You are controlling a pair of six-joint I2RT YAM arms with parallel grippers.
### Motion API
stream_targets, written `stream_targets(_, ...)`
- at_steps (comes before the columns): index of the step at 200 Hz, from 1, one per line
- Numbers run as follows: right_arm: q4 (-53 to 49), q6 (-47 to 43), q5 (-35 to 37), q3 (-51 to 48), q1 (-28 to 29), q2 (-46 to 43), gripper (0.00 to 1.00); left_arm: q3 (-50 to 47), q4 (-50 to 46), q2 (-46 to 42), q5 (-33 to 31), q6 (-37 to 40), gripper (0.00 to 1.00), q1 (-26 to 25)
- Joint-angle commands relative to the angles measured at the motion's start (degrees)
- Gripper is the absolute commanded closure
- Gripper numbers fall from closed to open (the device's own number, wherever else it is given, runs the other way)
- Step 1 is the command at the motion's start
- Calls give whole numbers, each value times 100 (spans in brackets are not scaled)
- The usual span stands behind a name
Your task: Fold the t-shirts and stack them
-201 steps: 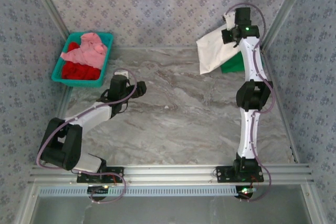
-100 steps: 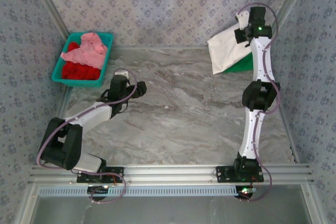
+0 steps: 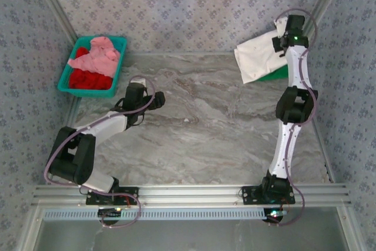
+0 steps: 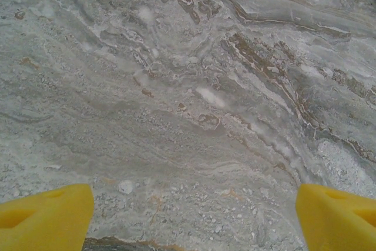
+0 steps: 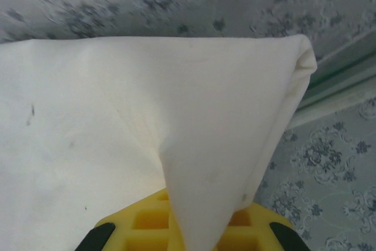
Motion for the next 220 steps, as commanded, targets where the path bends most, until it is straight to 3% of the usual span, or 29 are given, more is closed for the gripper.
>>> stream_targets(1, 988, -36, 478, -108, -172, 175, 100, 270, -82, 84, 97, 120, 11, 31)
stream_targets(26, 1370, -48, 644, 14, -324, 553, 99, 361, -165, 123, 106, 147, 11, 31)
stream_targets(34, 1384, 23, 711, 200, -387, 717, 71, 387, -200, 116, 95, 159, 11, 31)
stream_targets(38, 1333, 75, 731, 333, -410, 808, 46, 398, -210, 104, 95, 168, 10, 31)
stream_targets(46, 1185, 188, 767, 640, -470, 972, 8, 404, -229, 80, 66, 193, 10, 31)
stream_targets(50, 1122, 232, 787, 762, -490, 1028, 1, 405, -231, 74, 61, 204, 10, 31)
stream_targets(75, 919, 566, 663, 785, -558, 887, 0, 449, -274, 31, -49, 264, 10, 31)
stream_targets(95, 1038, 1008, 542, 170, -554, 375, 0, 451, -205, 10, -107, 265, 9, 40)
stream_targets(149, 2603, 2175, 72, -3093, -458, -1556, 0, -430, 874, -798, -242, 191, 0, 615)
stream_targets(170, 3347, 2767, 20, -4523, -375, -2301, 0, -921, 1220, -1371, -799, 646, 0, 757)
stream_targets(193, 4193, 2883, 174, -6098, -90, -3271, 0, -1896, 2271, -2114, -1370, 1280, 0, 822)
stream_targets(220, 4203, 3243, 651, -7438, 355, -4340, 0, -2543, 2606, -2641, -2139, 1750, 0, 922)
